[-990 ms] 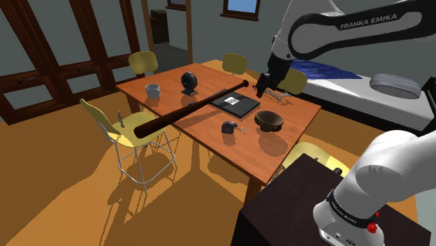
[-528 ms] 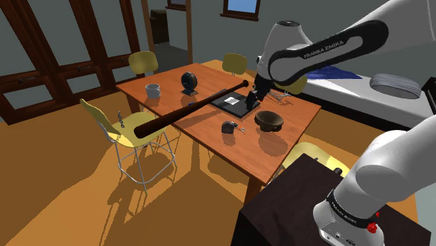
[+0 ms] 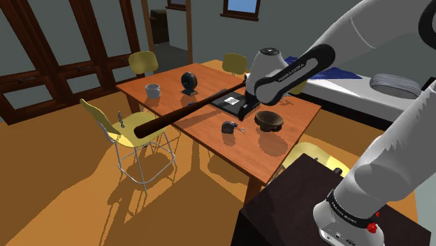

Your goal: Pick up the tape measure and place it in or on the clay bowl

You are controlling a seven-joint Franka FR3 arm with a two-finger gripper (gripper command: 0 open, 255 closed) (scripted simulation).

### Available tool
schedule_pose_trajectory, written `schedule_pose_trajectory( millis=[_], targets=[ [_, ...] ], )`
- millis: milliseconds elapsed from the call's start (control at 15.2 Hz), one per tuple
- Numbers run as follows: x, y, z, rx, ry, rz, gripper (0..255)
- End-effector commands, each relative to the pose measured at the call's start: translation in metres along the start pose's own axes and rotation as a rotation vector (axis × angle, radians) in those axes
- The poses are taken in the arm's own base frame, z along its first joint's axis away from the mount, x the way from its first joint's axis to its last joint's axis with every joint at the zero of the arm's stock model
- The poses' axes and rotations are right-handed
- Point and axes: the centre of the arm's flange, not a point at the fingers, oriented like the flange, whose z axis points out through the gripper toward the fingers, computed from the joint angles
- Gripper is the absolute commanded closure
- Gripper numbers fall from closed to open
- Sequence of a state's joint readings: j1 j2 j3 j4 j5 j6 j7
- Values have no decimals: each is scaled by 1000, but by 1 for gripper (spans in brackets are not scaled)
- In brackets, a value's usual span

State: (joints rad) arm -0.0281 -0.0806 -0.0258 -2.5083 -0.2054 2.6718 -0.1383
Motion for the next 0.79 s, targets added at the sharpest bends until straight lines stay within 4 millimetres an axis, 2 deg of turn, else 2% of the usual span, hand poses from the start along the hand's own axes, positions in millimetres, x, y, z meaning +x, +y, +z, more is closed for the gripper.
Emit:
schedule_pose_trajectory(
  millis=[0,528,726],
  targets=[
    [8,2,24,-8,4,-33,0],
    [39,9,124,-41,15,-159,0],
    [40,9,138,-42,15,-164,0]
  ],
)
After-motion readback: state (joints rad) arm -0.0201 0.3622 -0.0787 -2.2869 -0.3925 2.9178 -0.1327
